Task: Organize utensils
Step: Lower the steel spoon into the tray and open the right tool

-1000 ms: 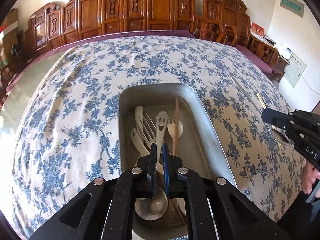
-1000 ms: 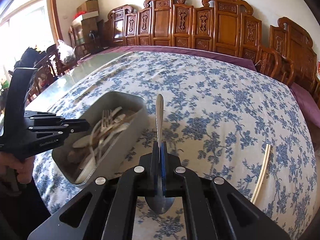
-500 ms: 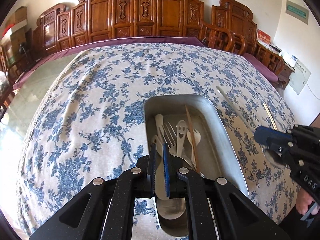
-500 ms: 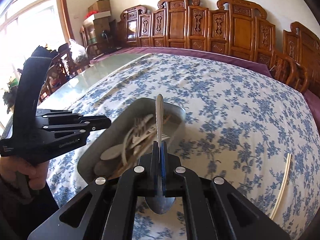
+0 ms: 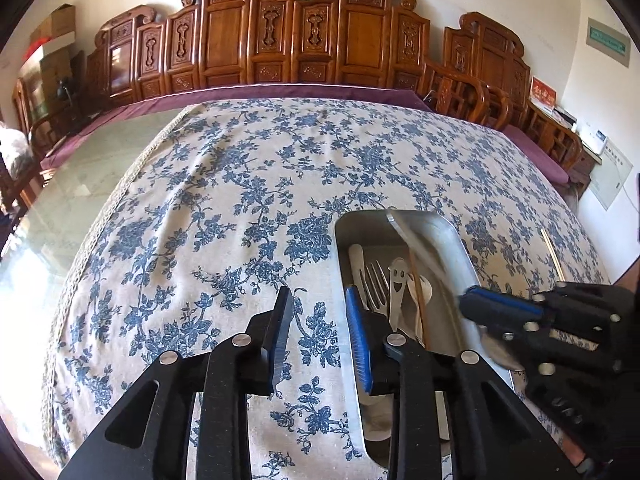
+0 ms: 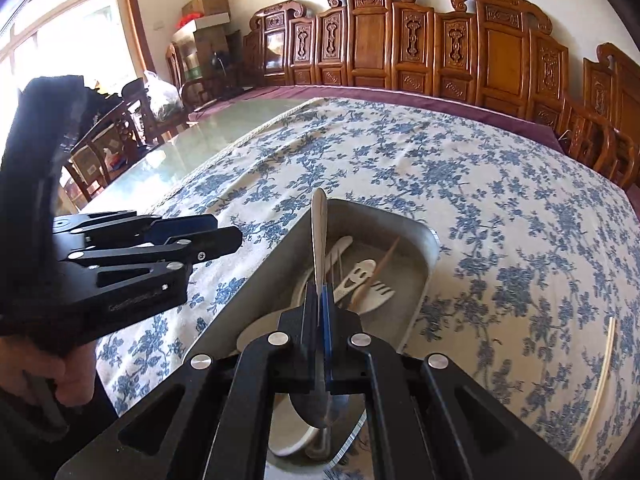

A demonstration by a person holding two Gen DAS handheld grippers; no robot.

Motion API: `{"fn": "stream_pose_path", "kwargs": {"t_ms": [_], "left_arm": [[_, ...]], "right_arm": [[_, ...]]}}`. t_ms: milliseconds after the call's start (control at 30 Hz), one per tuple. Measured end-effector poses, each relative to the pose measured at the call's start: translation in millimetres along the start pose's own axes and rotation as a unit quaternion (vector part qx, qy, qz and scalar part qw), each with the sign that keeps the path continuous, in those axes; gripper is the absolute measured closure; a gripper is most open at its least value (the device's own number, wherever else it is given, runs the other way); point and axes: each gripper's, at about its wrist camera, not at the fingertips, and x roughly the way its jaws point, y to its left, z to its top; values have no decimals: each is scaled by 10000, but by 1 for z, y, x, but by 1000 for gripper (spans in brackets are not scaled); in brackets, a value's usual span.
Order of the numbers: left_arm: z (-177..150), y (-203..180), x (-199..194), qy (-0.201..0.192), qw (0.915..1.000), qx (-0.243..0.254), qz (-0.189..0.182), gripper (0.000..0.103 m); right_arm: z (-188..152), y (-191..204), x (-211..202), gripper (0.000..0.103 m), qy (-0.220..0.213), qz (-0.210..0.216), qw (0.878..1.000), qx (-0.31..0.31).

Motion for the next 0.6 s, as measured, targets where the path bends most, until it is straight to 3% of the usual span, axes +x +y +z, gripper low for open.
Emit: {"fn": "stream_pose_path", "kwargs": {"t_ms": [67, 167, 600], "left_arm": [[0, 1, 0, -14, 10000, -14, 25, 72], [1, 2, -2, -48, 10000, -27, 57, 60], [1, -1, -1, -51, 10000, 3, 82, 60]], "right_arm": [[1, 1, 8, 99, 34, 29, 10000, 74], [3, 0, 20, 100, 84, -14, 9999, 132], [-10, -11, 45, 99, 301, -92, 9991, 274]]}}
